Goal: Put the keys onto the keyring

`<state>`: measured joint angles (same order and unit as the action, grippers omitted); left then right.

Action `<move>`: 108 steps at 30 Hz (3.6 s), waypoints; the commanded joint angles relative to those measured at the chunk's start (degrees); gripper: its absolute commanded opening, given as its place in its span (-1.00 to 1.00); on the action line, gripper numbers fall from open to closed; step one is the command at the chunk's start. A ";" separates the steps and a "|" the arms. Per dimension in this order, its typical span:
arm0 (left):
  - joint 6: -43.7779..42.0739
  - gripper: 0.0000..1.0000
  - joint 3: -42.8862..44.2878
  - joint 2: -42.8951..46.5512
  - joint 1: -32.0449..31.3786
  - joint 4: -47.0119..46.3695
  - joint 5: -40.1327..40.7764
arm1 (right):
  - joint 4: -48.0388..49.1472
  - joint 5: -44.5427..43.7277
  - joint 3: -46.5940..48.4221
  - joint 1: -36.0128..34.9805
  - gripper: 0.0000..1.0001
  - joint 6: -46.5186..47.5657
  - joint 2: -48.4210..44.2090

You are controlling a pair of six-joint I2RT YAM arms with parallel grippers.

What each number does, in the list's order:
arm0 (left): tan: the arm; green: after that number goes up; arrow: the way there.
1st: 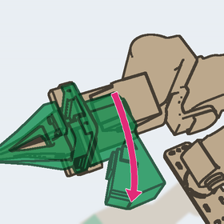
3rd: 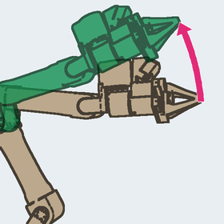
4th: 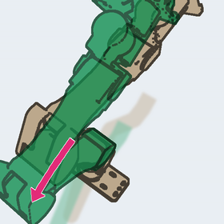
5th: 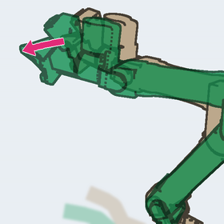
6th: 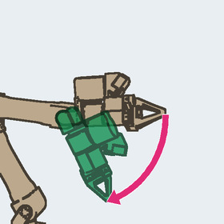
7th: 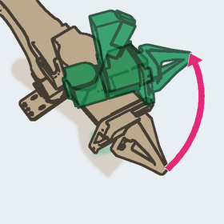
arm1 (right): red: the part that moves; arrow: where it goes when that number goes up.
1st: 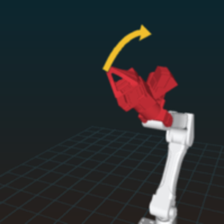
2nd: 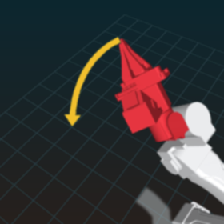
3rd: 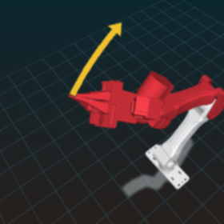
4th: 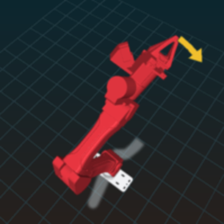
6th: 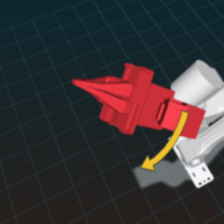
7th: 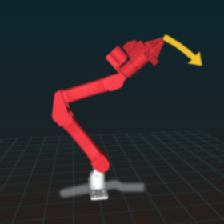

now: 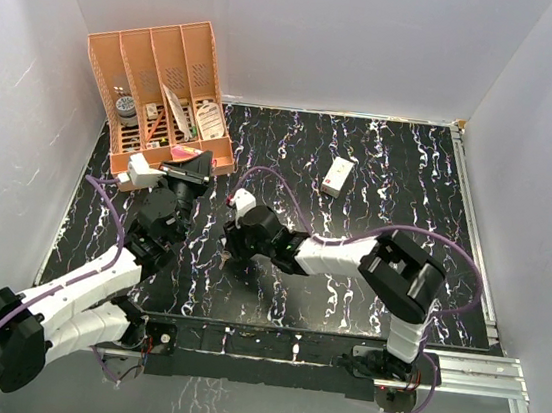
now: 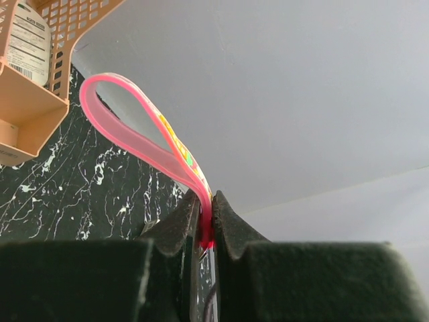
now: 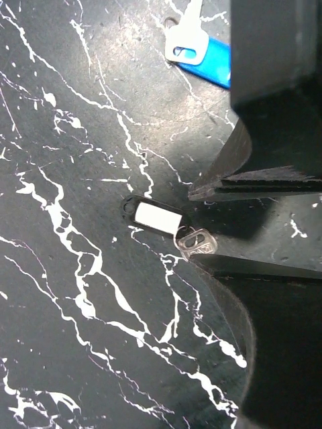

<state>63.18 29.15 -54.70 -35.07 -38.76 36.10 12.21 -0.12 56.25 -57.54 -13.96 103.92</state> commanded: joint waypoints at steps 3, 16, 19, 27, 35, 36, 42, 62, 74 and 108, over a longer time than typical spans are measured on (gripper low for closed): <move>0.07 -1.00 2.32 2.44 -0.26 0.94 2.19 | 3.53 -6.94 4.77 -2.73 -0.30 -0.15 3.12; 0.40 -1.00 2.14 3.71 -0.26 1.59 2.50 | 2.00 -13.18 6.68 -4.80 -0.30 -2.28 5.63; 0.41 -1.00 2.07 3.72 -0.26 1.68 2.59 | 1.79 -13.78 7.17 -5.19 -0.31 -2.30 6.15; 0.35 -1.00 1.98 4.09 -0.26 1.74 2.87 | 1.33 -15.08 7.80 -6.00 -0.34 -2.59 6.96; 0.25 -1.00 1.88 4.37 -0.26 1.76 2.99 | -0.40 -16.72 8.68 -6.69 -0.37 -3.10 7.95; 0.24 -1.00 1.88 4.43 -0.26 1.81 2.99 | -0.49 -16.94 8.70 -6.75 -0.38 -3.17 7.96; 0.28 -1.00 1.79 4.69 -0.27 1.89 3.05 | -1.65 -18.14 9.34 -7.05 -0.40 -4.00 8.87; -0.01 -1.00 1.44 5.11 -0.26 1.94 3.30 | -5.23 -22.37 7.68 -7.76 -0.48 -6.51 7.35; -0.25 -1.00 1.37 5.58 -0.26 2.28 3.57 | -5.00 -24.64 6.03 -7.76 -0.93 -7.23 4.54; -5.57 -1.00 2.59 -1.38 -0.26 -11.22 -8.24 | 34.91 17.98 -18.93 20.53 -1.00 -22.72 -25.45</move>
<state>59.35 29.23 -55.42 -35.07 -44.62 31.68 32.32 10.63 38.68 -39.40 -32.82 79.20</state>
